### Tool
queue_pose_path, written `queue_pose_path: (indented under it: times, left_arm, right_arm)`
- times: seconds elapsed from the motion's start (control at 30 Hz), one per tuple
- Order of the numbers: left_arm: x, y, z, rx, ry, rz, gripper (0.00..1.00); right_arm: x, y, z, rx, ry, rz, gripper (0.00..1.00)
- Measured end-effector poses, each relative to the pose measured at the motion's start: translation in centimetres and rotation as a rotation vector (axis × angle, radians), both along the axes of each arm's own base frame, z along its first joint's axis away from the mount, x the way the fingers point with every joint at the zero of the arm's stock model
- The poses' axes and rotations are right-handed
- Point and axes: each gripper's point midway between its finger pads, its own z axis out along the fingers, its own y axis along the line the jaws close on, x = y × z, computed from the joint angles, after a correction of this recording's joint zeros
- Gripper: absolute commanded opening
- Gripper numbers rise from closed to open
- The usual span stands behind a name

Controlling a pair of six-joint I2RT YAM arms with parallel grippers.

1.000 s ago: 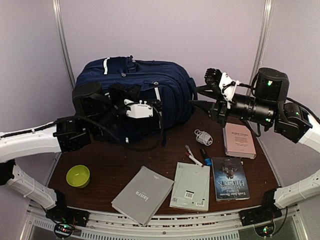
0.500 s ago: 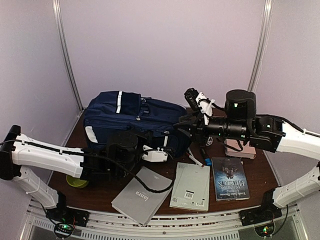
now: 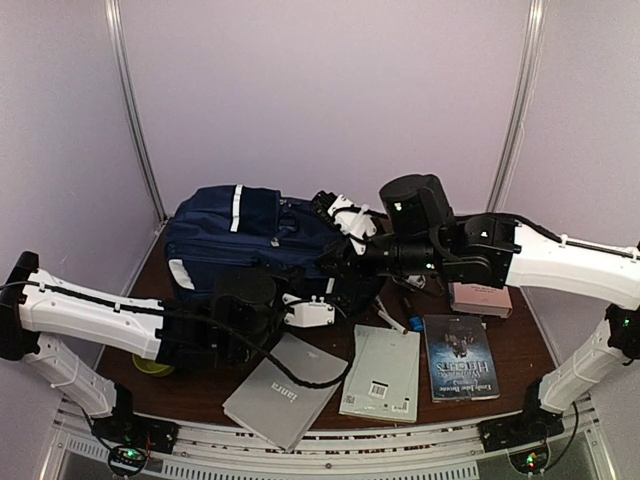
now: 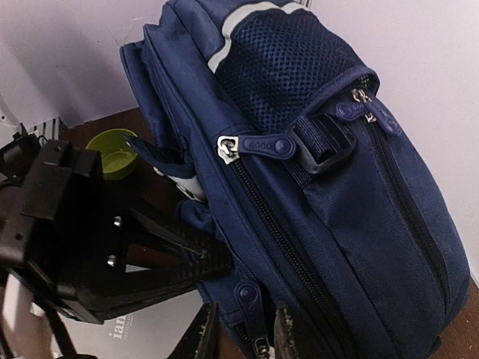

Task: Pack the student bag
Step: Pick up the student bag from the upper front pocket.

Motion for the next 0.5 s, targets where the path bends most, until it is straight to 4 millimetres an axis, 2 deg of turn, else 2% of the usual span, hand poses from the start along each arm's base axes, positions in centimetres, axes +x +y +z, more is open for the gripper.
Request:
queue_pose_path:
  times: [0.17, 0.3, 0.4, 0.5]
  left_arm:
    - [-0.7, 0.5, 0.3, -0.052, 0.044, -0.027, 0.00]
    - [-1.1, 0.9, 0.4, -0.080, 0.077, -0.038, 0.00]
    - [-1.2, 0.9, 0.4, -0.097, 0.094, -0.044, 0.00]
    - [-1.4, 0.9, 0.3, -0.115, 0.113, -0.052, 0.00]
  right_arm:
    - [0.6, 0.4, -1.9, -0.063, 0.003, -0.013, 0.28]
    - [1.0, 1.0, -2.2, -0.076, -0.004, -0.008, 0.27]
    - [0.9, 1.2, -2.2, -0.078, -0.006, -0.003, 0.13]
    - [1.0, 1.4, -2.5, -0.078, -0.002, -0.008, 0.06]
